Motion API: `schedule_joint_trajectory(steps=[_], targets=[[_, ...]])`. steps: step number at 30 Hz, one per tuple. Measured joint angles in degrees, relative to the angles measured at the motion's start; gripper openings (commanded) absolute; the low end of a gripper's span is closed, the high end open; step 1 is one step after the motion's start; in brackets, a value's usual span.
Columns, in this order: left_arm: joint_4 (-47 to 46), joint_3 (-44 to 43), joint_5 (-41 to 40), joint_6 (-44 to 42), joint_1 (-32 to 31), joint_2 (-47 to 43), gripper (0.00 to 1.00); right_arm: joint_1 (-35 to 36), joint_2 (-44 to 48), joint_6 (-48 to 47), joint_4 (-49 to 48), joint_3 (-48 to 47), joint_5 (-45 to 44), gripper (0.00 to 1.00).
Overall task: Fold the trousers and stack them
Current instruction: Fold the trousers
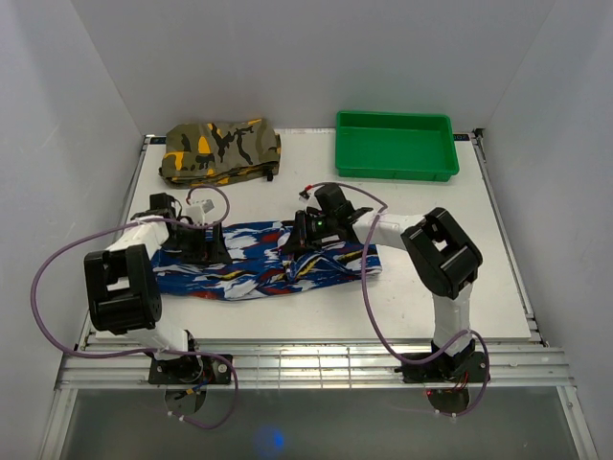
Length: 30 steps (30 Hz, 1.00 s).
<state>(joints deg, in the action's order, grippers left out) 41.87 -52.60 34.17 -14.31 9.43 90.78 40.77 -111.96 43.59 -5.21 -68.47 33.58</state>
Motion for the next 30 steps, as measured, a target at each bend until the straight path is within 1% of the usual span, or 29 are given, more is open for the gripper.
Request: schedule_joint_trajectory(steps=[3,9,14,15,16,17,18,19,20,21,23,24,26,28,29,30], targets=[[0.48,-0.66,2.29,0.17,0.22,-1.97,0.98,0.13,-1.09,2.16,-2.73,0.76,0.0,0.08],[0.66,-3.61,8.41,1.53,0.22,-9.14,0.98,0.26,-1.7,7.15,-9.46,1.14,-0.02,0.08],[0.5,-4.44,10.23,2.99,0.2,-11.32,0.98,1.05,-2.86,9.77,-12.79,0.35,-0.39,0.08],[0.52,-4.44,10.23,3.15,0.22,-11.32,0.98,1.31,-3.08,10.03,-12.96,0.33,-0.55,0.27],[0.59,-4.44,10.21,3.26,0.22,-11.32,0.98,1.55,-3.23,10.4,-12.94,0.33,-0.68,0.42],[0.57,-4.44,10.27,3.28,0.22,-11.37,0.98,1.79,-3.43,10.6,-12.98,0.35,-0.87,0.6],[0.57,-4.44,10.45,3.32,0.22,-11.45,0.98,2.05,-3.58,11.02,-13.18,0.39,-1.07,0.94],[0.57,-4.46,10.69,3.41,0.22,-11.61,0.98,2.21,-3.67,11.17,-13.64,0.55,-1.29,0.98],[0.57,-4.44,11.21,3.45,0.22,-11.87,0.98,2.34,-3.69,10.8,-14.36,0.76,-1.44,1.0],[0.59,-4.46,11.82,3.56,0.22,-12.26,0.98,2.36,-3.69,10.51,-14.67,0.79,-1.27,0.95],[0.59,-4.46,13.33,3.78,0.22,-13.57,0.98,1.99,-3.58,9.97,-15.23,0.79,-0.5,0.93],[0.52,-4.46,14.19,3.87,0.22,-14.49,0.98,1.51,-3.34,9.68,-15.32,0.79,0.31,0.93],[0.13,-4.46,15.45,4.35,-0.17,-16.83,0.98,-0.59,-1.62,8.24,-14.84,0.87,3.13,0.97],[-0.66,-4.46,16.13,4.9,-1.6,-19.26,0.98,-3.76,1.33,5.46,-13.53,1.01,5.22,0.86],[-1.01,-4.39,16.31,5.2,-2.58,-20.06,0.96,-5.62,3.87,3.28,-12.11,1.05,6.34,0.8],[-1.55,-4.24,16.55,5.6,-4.04,-20.68,0.91,-7.5,6.93,0.22,-10.32,1.2,7.34,0.67]])
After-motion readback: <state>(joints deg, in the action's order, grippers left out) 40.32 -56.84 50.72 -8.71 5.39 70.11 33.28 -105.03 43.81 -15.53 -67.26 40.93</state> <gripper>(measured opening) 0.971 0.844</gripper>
